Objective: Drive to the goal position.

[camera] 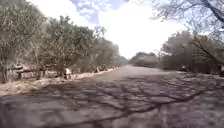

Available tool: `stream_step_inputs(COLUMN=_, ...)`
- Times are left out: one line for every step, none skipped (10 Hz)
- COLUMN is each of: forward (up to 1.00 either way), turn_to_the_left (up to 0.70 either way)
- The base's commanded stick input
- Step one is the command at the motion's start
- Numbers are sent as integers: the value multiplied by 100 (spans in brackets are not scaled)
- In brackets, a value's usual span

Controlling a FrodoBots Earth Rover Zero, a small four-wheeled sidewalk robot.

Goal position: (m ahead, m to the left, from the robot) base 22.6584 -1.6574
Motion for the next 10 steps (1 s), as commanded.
stream_step_inputs(forward=70, turn_to_the_left=0)
stream_step_inputs(forward=70, turn_to_the_left=0)
stream_step_inputs(forward=70, turn_to_the_left=0)
stream_step_inputs(forward=70, turn_to_the_left=0)
stream_step_inputs(forward=70, turn_to_the_left=0)
stream_step_inputs(forward=70, turn_to_the_left=30)
stream_step_inputs(forward=70, turn_to_the_left=16)
stream_step_inputs(forward=70, turn_to_the_left=1)
stream_step_inputs(forward=70, turn_to_the_left=0)
stream_step_inputs(forward=70, turn_to_the_left=0)
